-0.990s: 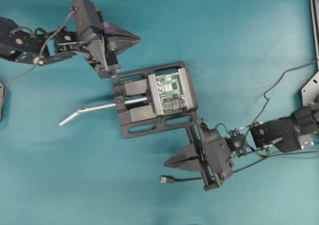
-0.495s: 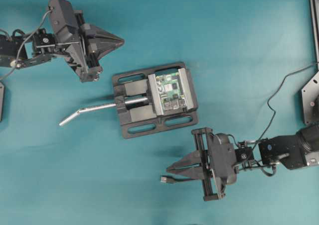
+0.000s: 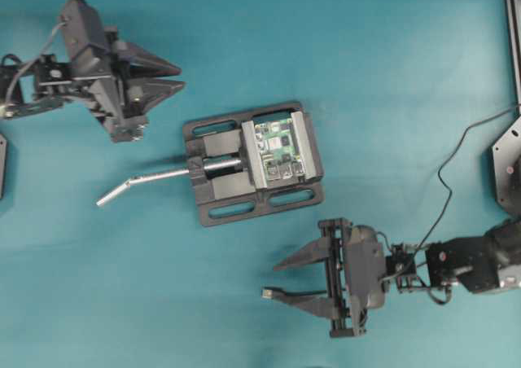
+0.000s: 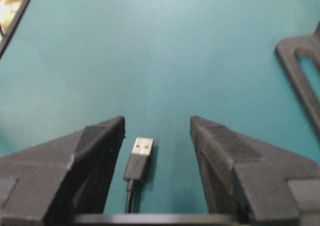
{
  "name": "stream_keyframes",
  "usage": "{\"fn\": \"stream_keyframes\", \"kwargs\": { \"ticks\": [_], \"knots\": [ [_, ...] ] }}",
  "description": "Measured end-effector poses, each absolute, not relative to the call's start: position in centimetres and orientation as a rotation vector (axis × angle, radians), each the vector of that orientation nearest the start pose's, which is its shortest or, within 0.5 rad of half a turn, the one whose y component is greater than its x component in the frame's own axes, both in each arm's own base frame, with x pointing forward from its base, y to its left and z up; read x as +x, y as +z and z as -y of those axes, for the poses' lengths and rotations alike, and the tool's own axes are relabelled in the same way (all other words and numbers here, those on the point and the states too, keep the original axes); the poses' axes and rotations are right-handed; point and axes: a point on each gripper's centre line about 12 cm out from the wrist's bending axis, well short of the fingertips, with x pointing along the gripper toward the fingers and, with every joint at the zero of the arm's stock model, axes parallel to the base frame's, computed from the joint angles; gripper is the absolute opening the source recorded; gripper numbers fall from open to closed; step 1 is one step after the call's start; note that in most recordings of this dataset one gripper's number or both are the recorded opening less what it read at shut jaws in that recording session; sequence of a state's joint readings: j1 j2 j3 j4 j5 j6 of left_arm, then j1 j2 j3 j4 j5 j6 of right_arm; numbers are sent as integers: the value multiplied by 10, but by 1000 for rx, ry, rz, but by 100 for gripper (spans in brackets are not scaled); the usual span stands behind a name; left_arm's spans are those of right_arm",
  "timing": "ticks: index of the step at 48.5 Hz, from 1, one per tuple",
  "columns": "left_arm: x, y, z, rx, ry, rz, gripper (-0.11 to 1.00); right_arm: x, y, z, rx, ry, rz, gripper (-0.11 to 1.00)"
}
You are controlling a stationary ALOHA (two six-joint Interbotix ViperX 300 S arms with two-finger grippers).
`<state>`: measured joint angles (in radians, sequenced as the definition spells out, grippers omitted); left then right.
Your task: Insert the USB into the fixed PCB.
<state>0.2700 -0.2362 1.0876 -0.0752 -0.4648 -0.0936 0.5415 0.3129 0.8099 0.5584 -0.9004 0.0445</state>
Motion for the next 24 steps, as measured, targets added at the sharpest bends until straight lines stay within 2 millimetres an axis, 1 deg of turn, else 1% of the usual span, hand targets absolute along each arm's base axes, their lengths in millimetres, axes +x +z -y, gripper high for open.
{"fn": "stream_keyframes", "kwargs": {
  "ticks": [11,18,24],
  "knots": [
    [258,165,-75,-205,329,-365,35,356,76,-168,271,50,-313,61],
    [250,166,-73,-207,327,-369,35,356,68,-172,271,41,-328,60],
    [246,170,-71,-205,325,-354,35,354,66,-172,268,30,-335,60]
  ]
}}
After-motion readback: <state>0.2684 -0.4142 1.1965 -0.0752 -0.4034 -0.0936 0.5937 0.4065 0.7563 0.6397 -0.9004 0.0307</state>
